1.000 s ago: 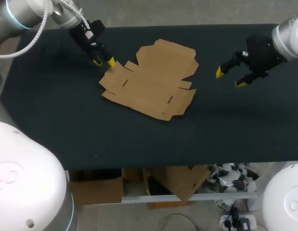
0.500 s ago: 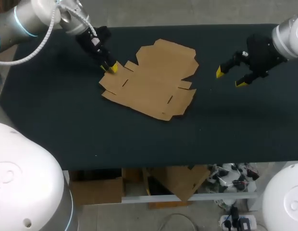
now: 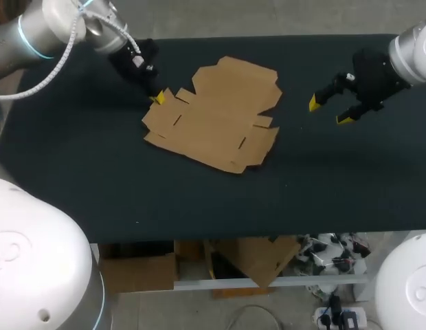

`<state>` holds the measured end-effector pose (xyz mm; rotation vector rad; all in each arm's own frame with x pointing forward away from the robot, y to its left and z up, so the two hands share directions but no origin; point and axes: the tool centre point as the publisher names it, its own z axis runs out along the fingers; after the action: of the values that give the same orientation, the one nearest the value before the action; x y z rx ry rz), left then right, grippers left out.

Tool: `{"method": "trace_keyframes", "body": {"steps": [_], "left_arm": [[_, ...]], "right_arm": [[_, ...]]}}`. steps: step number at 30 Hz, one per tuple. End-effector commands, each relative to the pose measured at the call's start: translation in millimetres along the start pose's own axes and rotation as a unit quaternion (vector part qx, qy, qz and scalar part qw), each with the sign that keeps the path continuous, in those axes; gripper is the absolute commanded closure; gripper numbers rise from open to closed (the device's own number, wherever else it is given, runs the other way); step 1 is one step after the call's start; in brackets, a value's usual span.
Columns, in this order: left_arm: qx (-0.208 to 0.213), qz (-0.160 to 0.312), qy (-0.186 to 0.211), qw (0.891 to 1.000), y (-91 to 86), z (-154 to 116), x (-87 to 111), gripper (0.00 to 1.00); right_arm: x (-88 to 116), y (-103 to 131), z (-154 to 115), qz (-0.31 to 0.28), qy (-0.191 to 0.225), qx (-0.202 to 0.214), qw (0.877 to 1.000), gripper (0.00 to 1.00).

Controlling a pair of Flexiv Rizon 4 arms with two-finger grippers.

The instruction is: Assemble the packaging by folding the flat box into shape, placing the metal phone stand inside, and closing the box properly

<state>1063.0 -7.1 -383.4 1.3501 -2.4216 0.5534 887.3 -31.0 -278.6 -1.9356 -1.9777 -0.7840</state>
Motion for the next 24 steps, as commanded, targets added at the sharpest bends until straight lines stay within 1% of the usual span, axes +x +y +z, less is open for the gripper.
{"method": "trace_keyframes", "body": {"steps": [1,3,7,11,13,14,17,19,22,24], "left_arm": [[0.034,-0.013,-0.006,0.999,22.1,-2.8,13.6,1.0],[0.041,-0.022,-0.006,0.999,27.4,-2.6,18.2,1.0],[0.052,-0.042,0.006,0.998,36.4,-1.4,26.3,1.0],[0.063,-0.07,0.011,0.996,42.0,1.0,32.2,1.0],[0.067,-0.079,0.021,0.994,43.8,2.0,34.1,1.0],[0.076,-0.089,0.018,0.993,45.1,2.4,35.1,1.0],[0.085,-0.1,0.034,0.991,48.8,3.2,37.5,1.0],[0.096,-0.111,0.03,0.989,52.3,4.6,40.4,1.0],[0.106,-0.125,0.035,0.986,57.8,7.8,44.5,1.0],[0.11,-0.13,0.047,0.984,61.6,9.9,46.3,1.0]], "right_arm": [[0.4,-0.5,-1.5,0.0,-0.001,0.001,1.0,0.0],[0.4,-0.5,-1.5,0.0,-0.001,0.001,1.0,0.0],[0.4,-0.5,-1.5,0.0,-0.001,0.001,1.0,0.0],[0.4,-0.5,-1.5,0.0,-0.001,0.001,1.0,0.0],[0.4,-0.5,-1.5,0.0,-0.001,0.001,1.0,0.0],[0.4,-0.5,-1.5,0.0,-0.001,0.001,1.0,0.0],[0.4,-0.5,-1.5,0.0,-0.001,0.001,1.0,0.0],[0.4,-0.5,-1.5,0.0,-0.001,0.001,1.0,0.0],[0.4,-0.5,-1.5,0.0,-0.001,0.001,1.0,0.0],[0.4,-0.5,-1.5,0.0,-0.001,0.001,1.0,0.0]]}}
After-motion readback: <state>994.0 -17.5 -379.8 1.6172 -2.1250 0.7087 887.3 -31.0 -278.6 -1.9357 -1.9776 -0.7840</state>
